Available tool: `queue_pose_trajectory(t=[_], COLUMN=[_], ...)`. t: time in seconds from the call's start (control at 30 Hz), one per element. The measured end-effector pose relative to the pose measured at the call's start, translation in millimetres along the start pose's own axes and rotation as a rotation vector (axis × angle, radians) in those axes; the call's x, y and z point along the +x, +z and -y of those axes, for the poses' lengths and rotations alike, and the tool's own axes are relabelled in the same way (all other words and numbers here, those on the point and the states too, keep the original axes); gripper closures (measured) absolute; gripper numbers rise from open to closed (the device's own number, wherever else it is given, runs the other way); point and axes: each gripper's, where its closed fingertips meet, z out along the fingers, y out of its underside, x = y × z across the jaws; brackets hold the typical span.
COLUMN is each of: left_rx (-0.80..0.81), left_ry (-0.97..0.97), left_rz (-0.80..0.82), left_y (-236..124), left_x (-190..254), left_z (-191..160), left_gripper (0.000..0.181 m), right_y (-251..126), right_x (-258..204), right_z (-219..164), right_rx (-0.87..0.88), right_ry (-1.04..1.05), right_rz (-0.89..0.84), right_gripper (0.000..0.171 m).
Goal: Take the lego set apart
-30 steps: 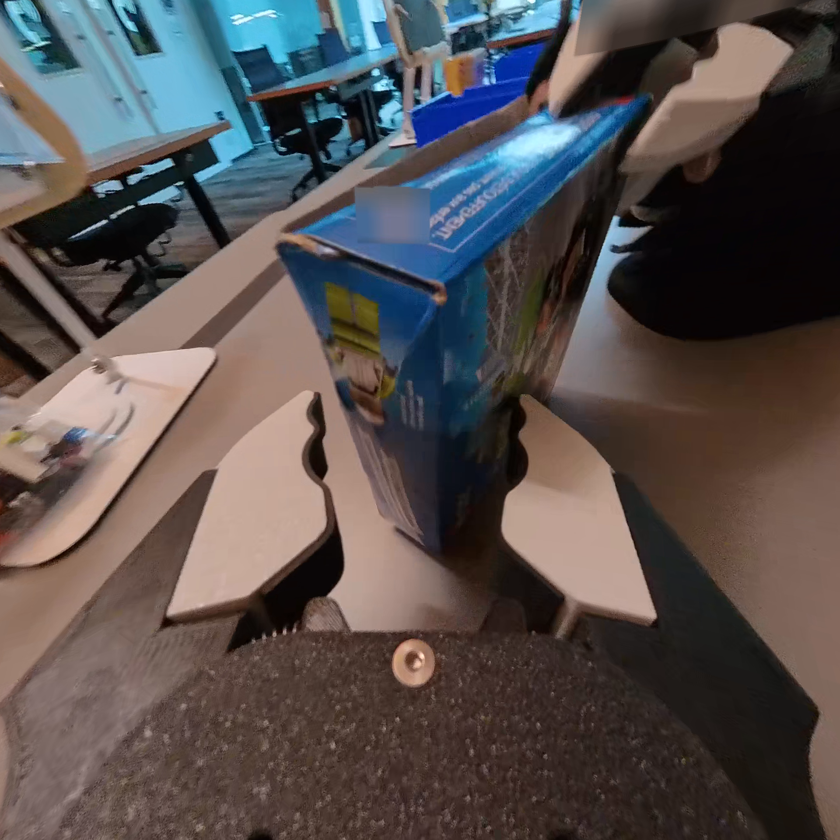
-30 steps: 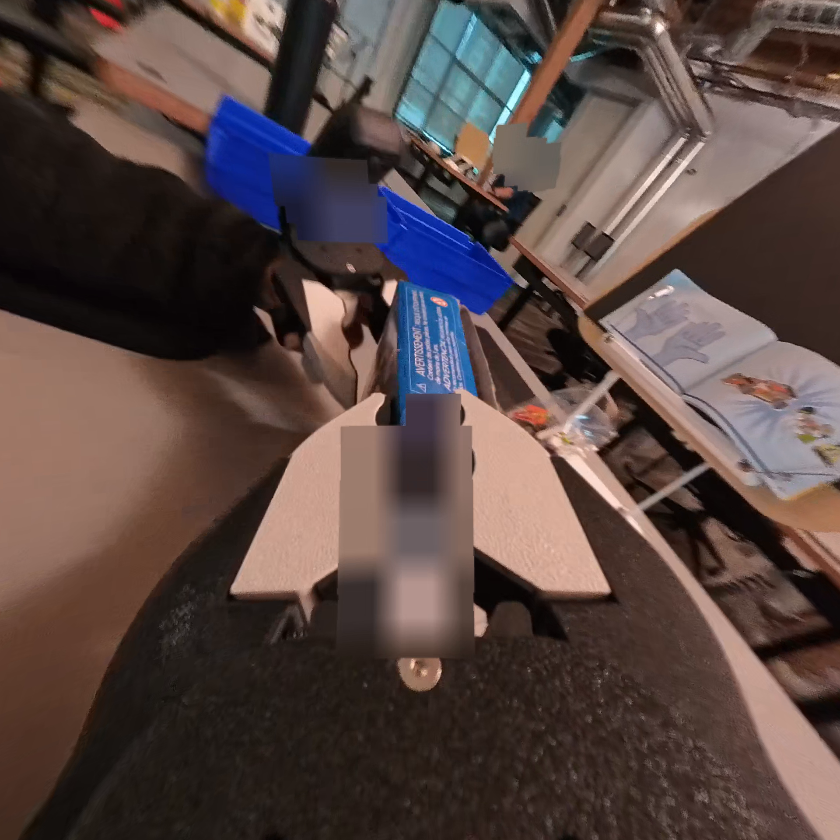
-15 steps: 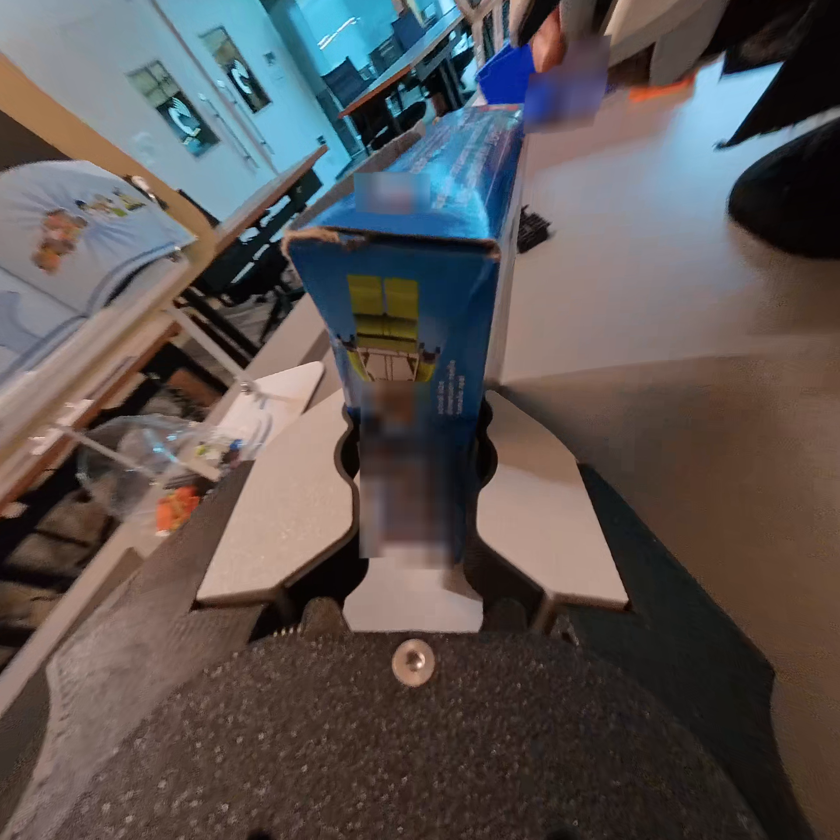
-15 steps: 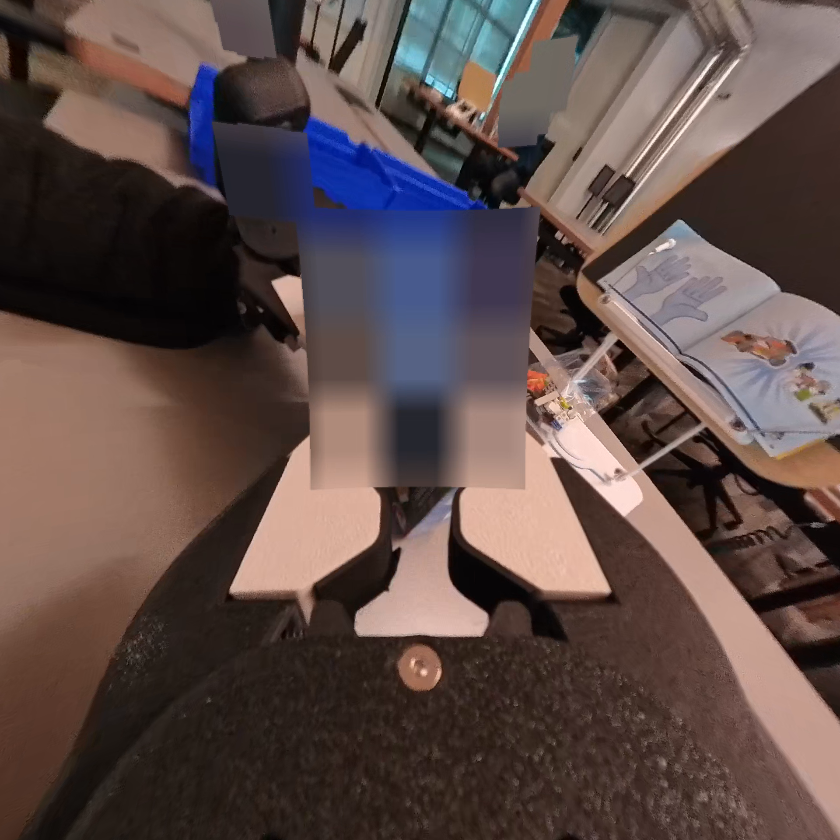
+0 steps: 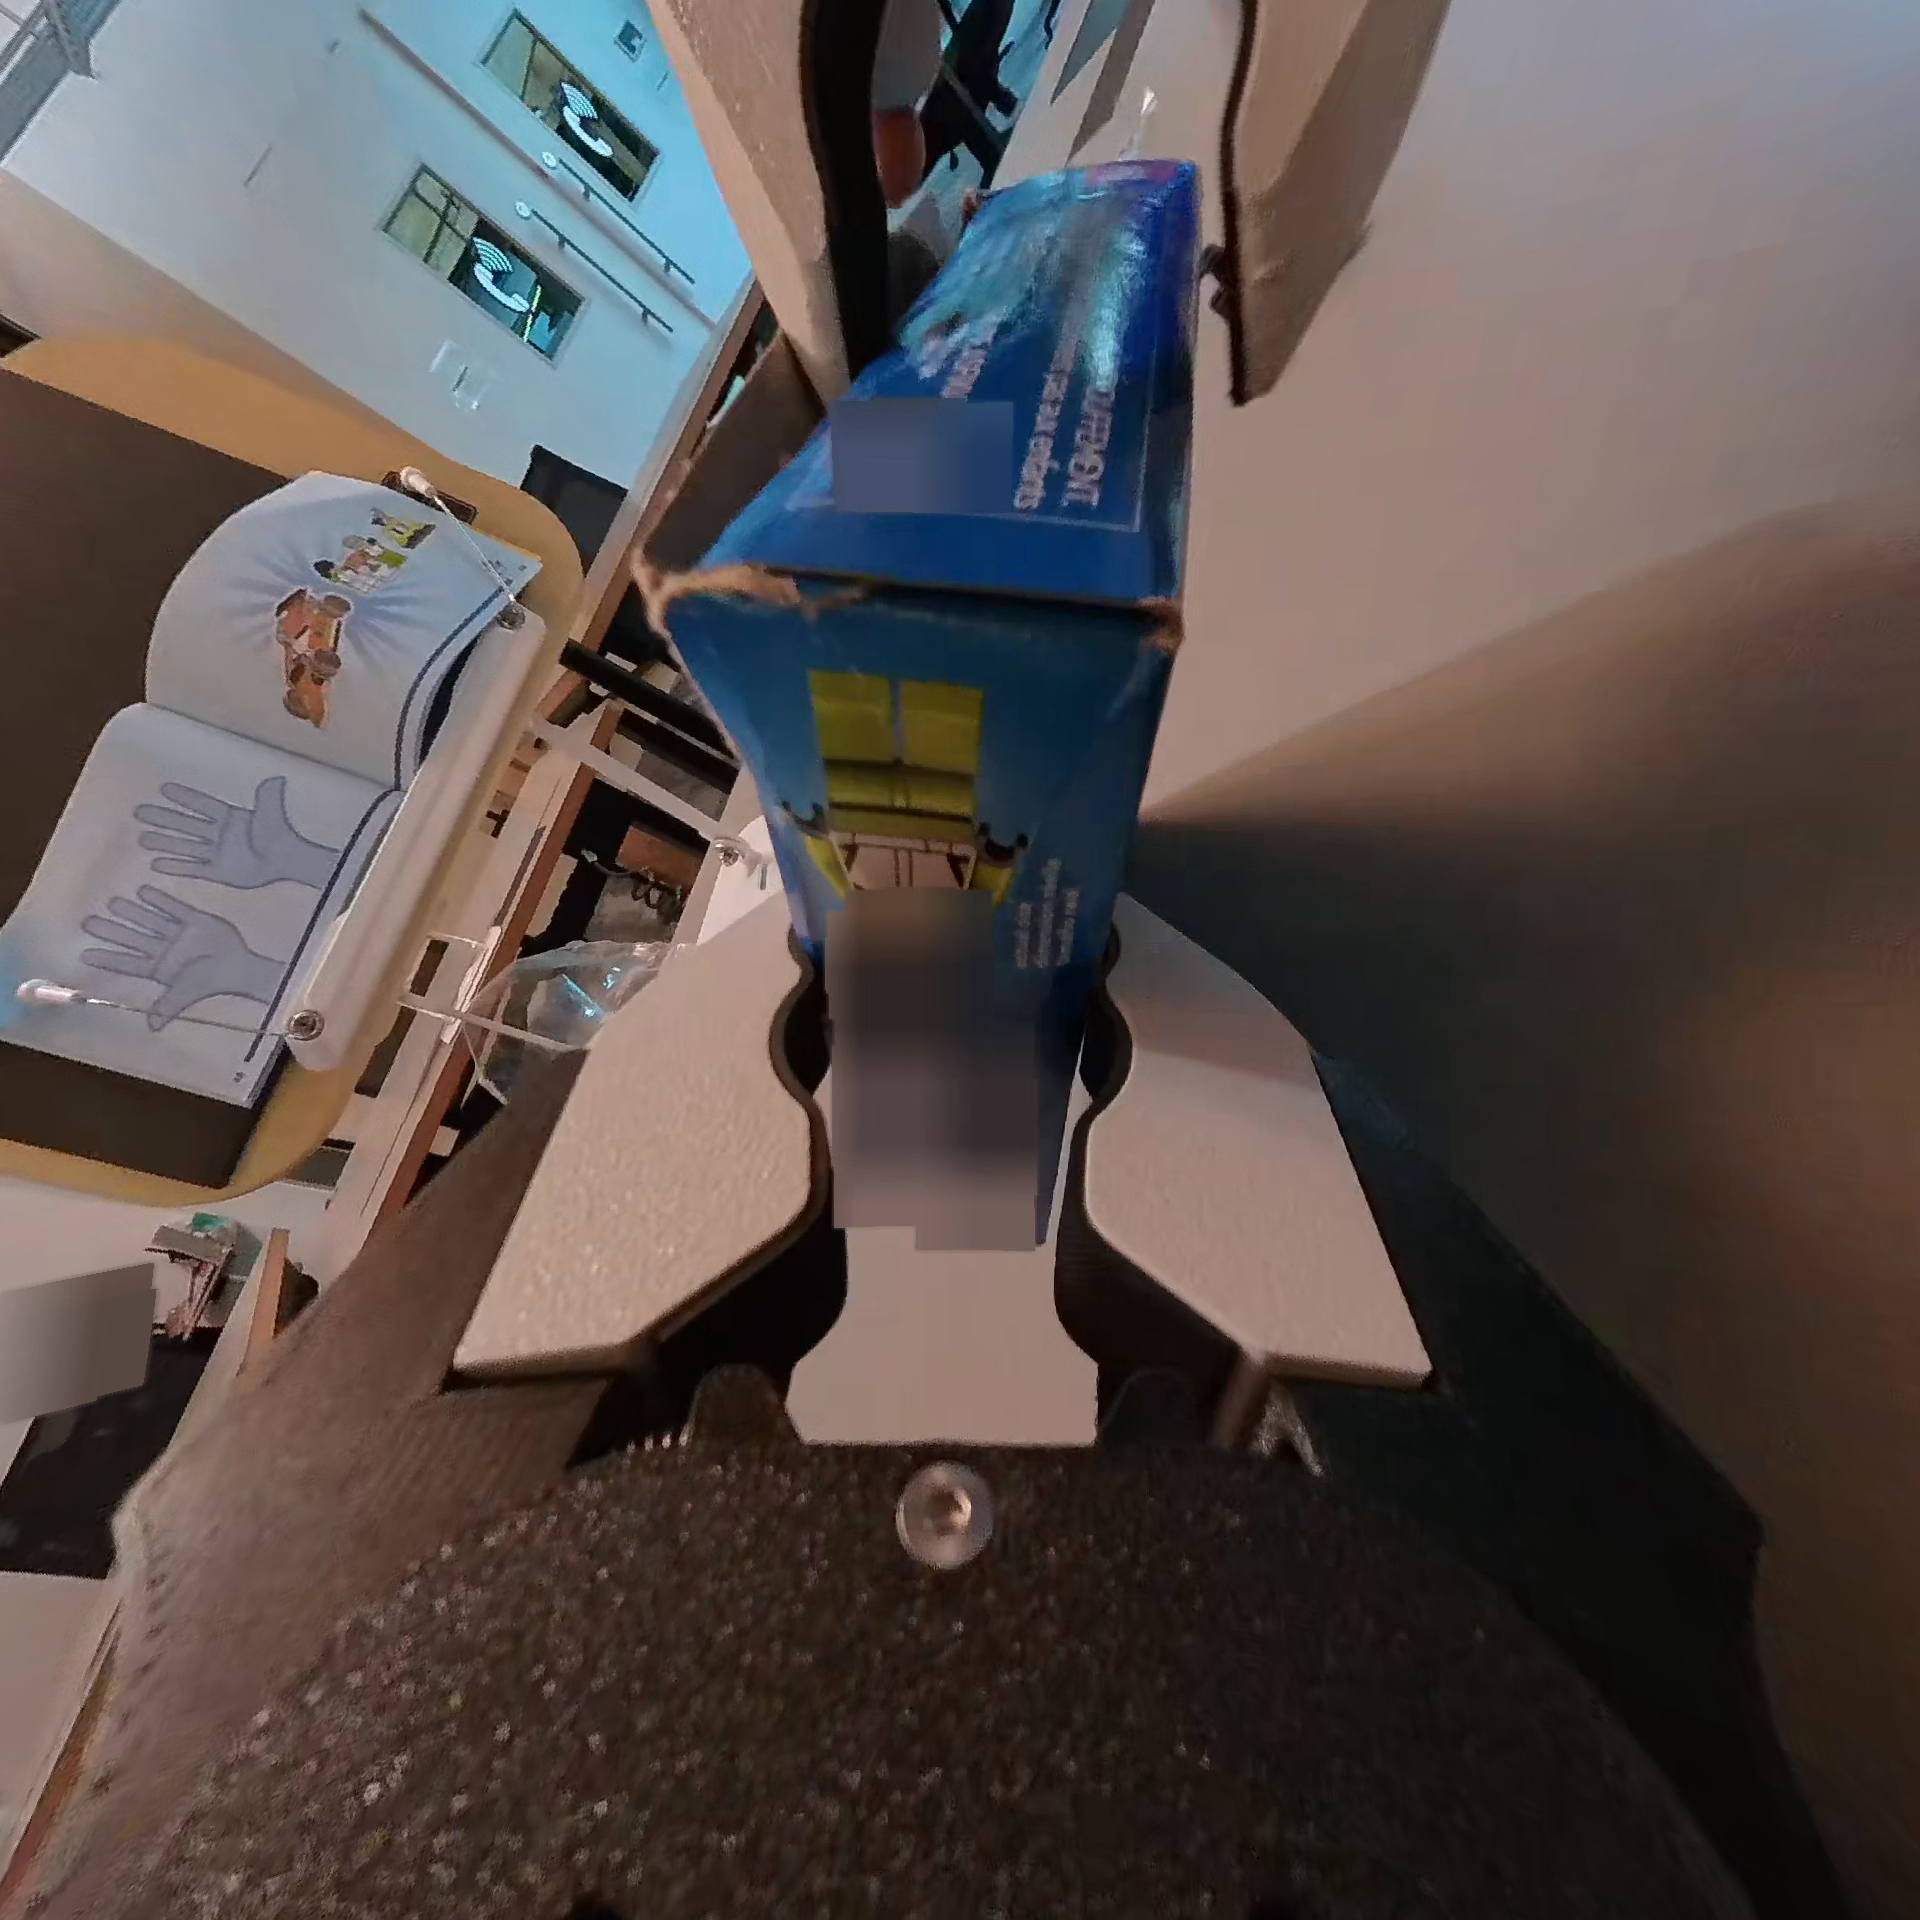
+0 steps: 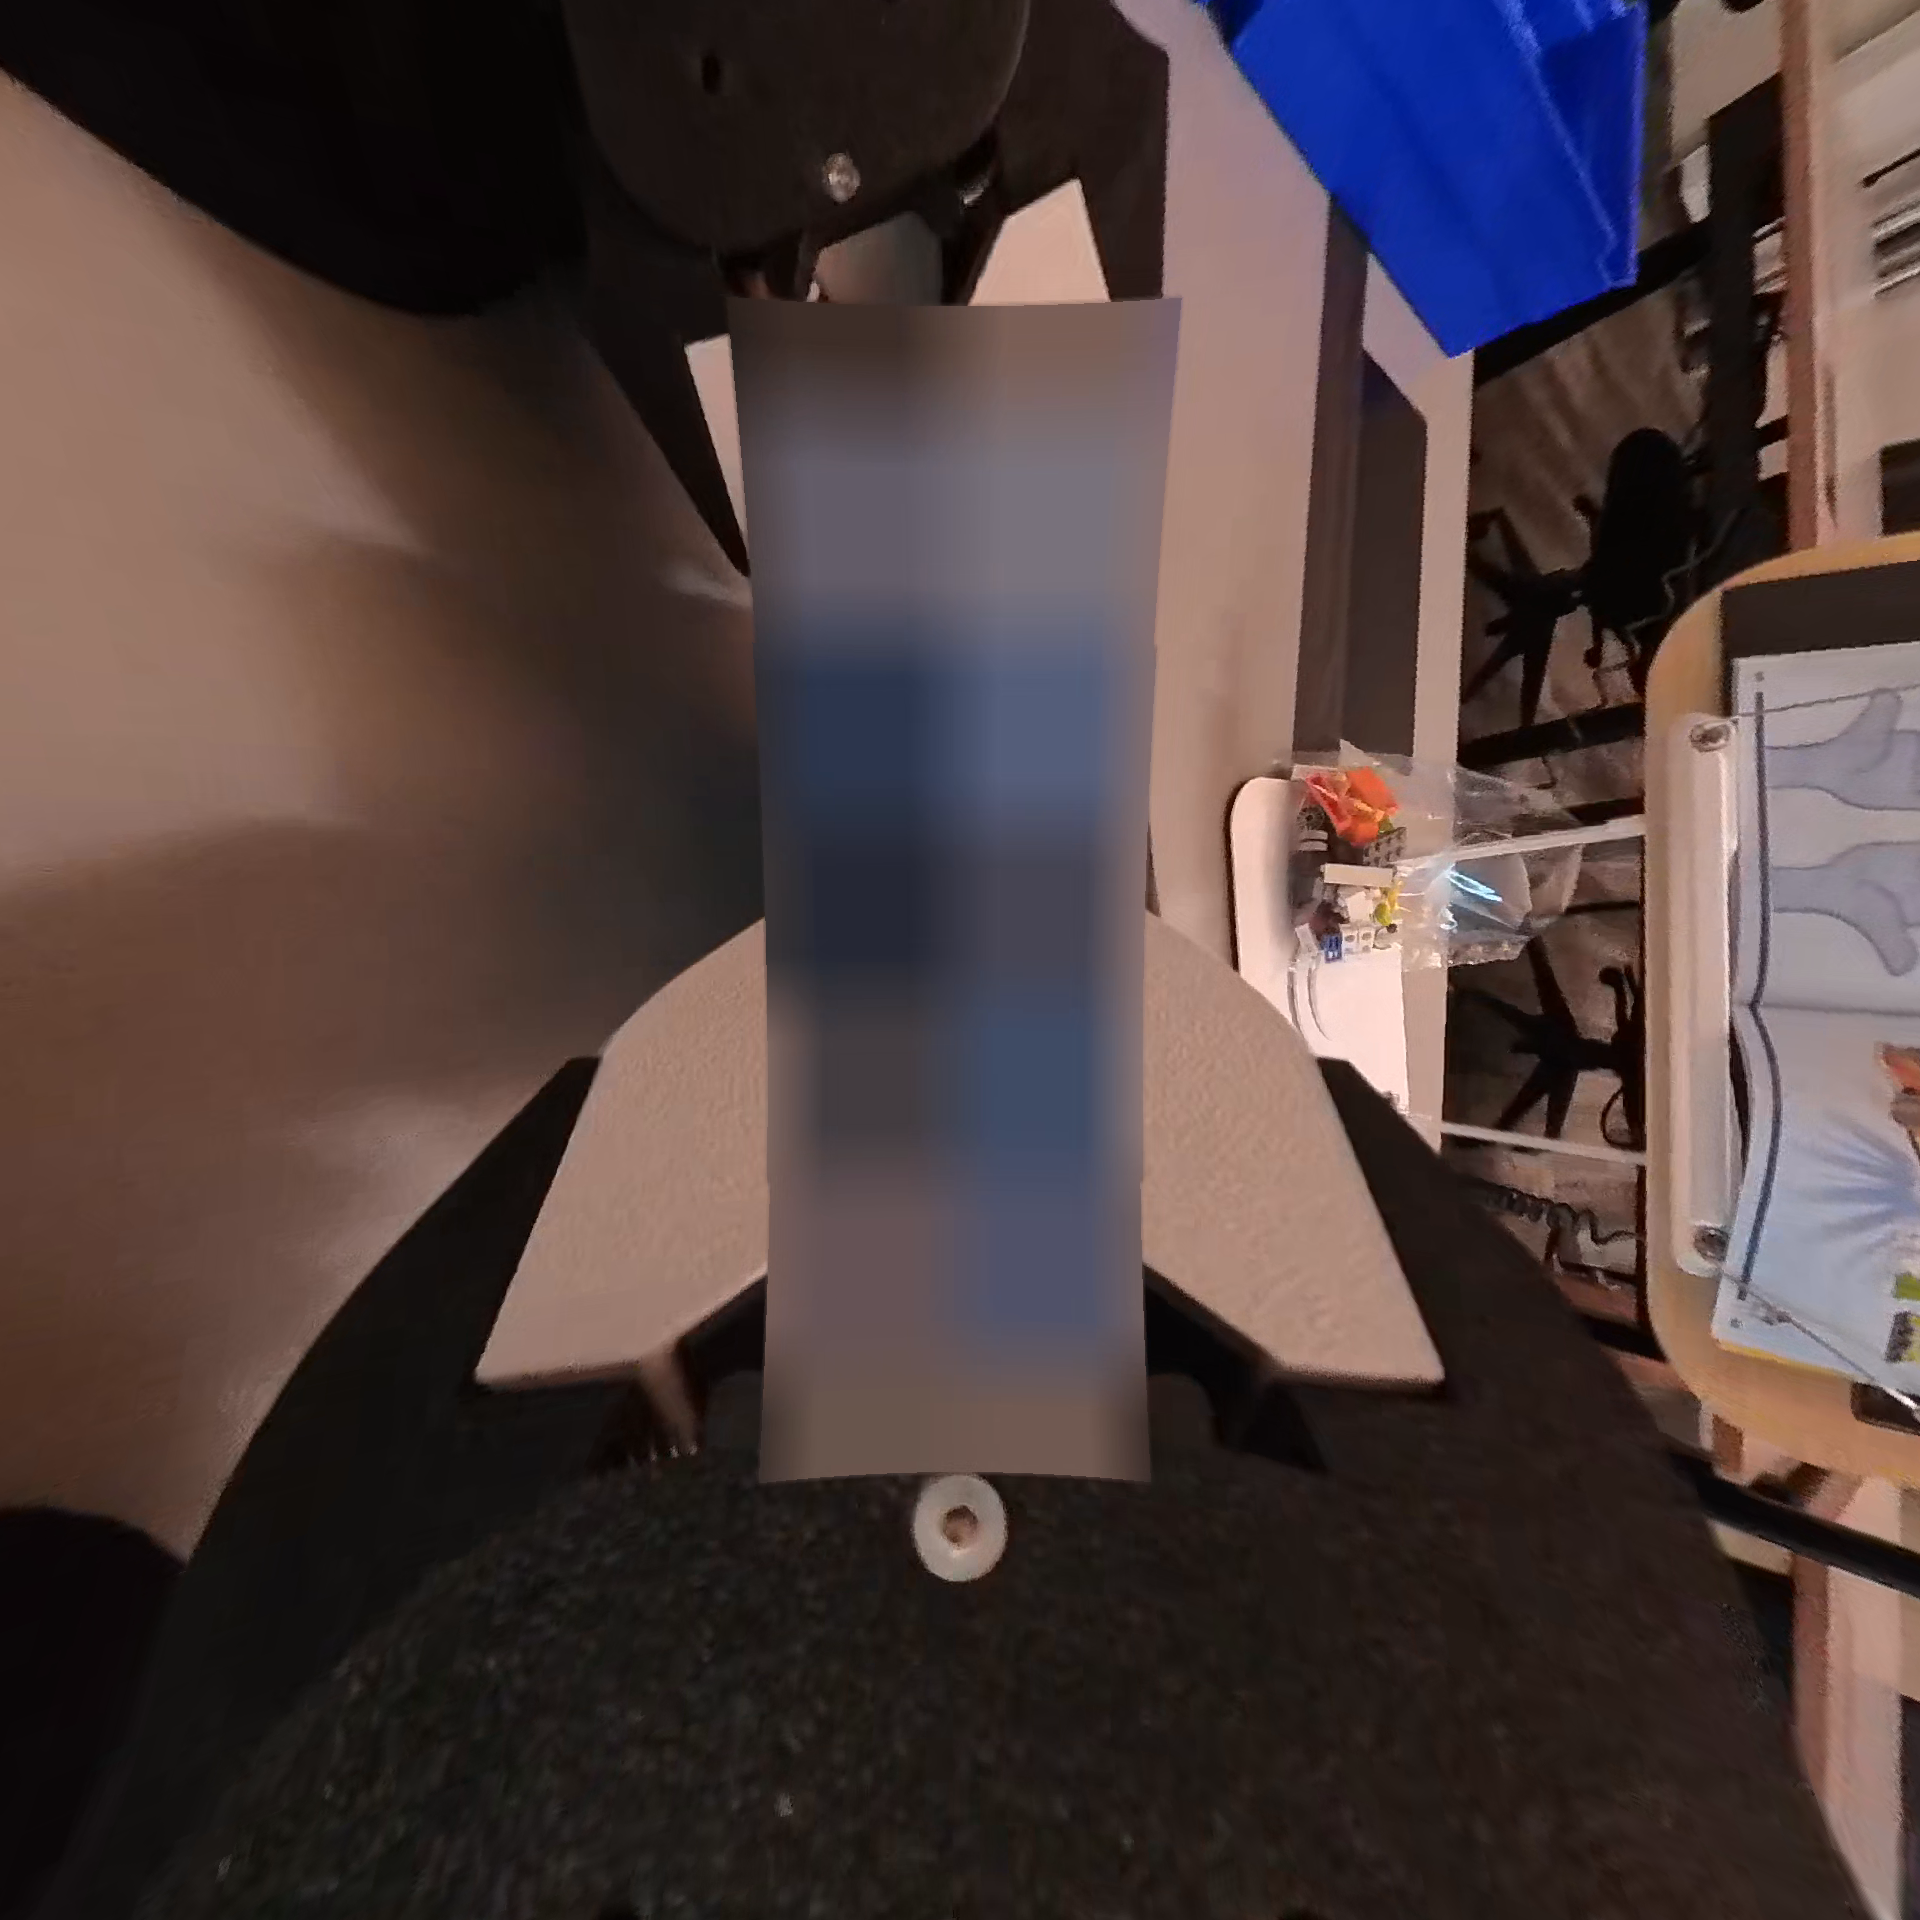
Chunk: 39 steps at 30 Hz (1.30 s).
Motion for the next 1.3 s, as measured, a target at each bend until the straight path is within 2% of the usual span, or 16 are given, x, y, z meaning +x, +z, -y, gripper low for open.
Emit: queue_pose_trajectory(t=[0.27,0.43,0.57,0.7,0.8,0.9,0.97,1.03,1.13,1.23,1.3], left_rx=[-0.037,-0.001,0.004,-0.001,-0.036,-0.041,-0.066,-0.095,-0.124,-0.123,-0.125], left_ry=[0.073,0.075,0.04,-0.071,-0.137,-0.299,-0.322,-0.342,-0.375,-0.318,-0.278], left_rz=[0.009,0.001,0.003,-0.012,-0.013,-0.041,-0.041,-0.041,-0.038,-0.031,-0.029], left_y=[0.7,-1.9,-1.4,-2.5,-2.0,-1.4,0.6,3.5,4.6,6.1,7.6], left_x=[4.1,5.7,3.1,-1.6,-5.9,-10.6,-10.3,-8.2,-10.0,-8.3,-5.8], left_z=[2.3,8.5,9.6,11.0,2.4,-3.0,-7.2,-11.7,-19.3,-20.6,-19.7], left_gripper=[0.136,0.137,0.139,0.142,0.149,0.148,0.147,0.147,0.148,0.147,0.147], right_y=[4.7,17.4,16.2,5.5,-3.5,-18.3,-18.7,-19.5,-16.1,-4.0,-4.1], right_x=[-9.5,-5.8,-5.2,12.1,22.9,27.9,20.0,11.6,-7.0,-29.9,-42.0], right_z=[-3.8,-6.9,-3.3,5.5,13.8,17.9,15.5,12.4,6.7,-5.2,-6.3], right_rx=[-0.047,-0.138,-0.065,0.001,-0.006,-0.014,-0.003,0.012,0.046,0.032,0.056], right_ry=[-0.018,-0.073,-0.062,-0.111,-0.238,-0.382,-0.397,-0.353,-0.28,-0.247,-0.137], right_rz=[0.107,0.062,0.038,-0.18,-0.449,-0.752,-0.855,-0.907,-0.847,-0.635,-0.436], right_gripper=[0.121,0.124,0.128,0.131,0.132,0.144,0.149,0.147,0.145,0.149,0.155])
